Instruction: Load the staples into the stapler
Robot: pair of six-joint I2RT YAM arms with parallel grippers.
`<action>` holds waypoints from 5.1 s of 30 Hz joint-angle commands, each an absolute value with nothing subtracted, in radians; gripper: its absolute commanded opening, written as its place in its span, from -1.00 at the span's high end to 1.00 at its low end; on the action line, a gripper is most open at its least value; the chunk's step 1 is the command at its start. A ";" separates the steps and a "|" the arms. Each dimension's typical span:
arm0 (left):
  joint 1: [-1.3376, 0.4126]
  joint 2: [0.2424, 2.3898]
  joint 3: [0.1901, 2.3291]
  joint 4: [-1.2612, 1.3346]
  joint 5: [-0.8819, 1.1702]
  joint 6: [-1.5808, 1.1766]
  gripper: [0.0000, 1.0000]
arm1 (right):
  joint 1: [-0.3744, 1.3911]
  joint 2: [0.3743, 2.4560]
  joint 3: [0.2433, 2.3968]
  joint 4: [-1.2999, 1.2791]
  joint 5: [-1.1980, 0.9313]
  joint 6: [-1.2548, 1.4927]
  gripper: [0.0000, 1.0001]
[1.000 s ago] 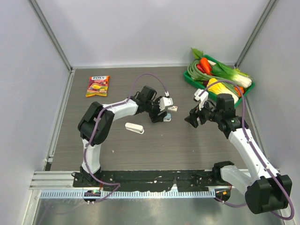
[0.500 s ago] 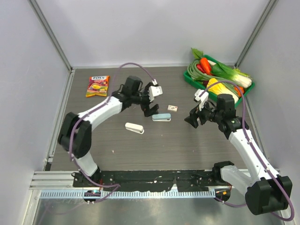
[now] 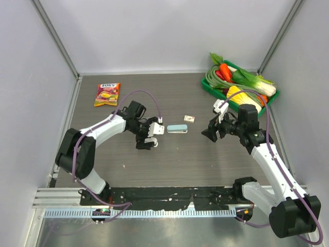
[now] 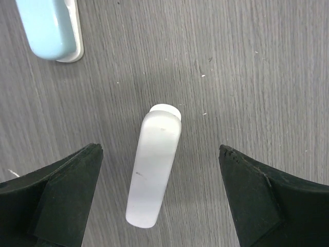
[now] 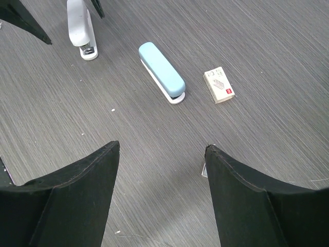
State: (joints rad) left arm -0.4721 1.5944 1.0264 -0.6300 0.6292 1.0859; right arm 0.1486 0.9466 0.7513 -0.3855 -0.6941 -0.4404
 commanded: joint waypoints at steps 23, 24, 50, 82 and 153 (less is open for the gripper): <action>-0.486 1.582 1.094 -0.517 0.810 0.855 0.99 | 0.227 0.937 0.729 -0.357 -0.769 -0.500 -0.45; -0.494 1.559 1.097 -0.512 0.822 0.844 1.00 | 0.245 0.937 0.724 -0.354 -0.767 -0.511 -0.45; -0.601 1.460 1.126 -0.140 1.009 0.227 1.00 | 0.518 1.088 0.718 -0.060 -0.784 -0.453 -0.45; -0.470 1.405 1.063 0.331 1.026 -0.286 1.00 | 0.485 1.121 0.651 0.109 -0.957 -0.333 0.96; -0.347 1.338 0.586 1.532 1.511 -0.962 1.00 | 0.285 1.434 0.923 -0.413 -0.089 -0.571 0.02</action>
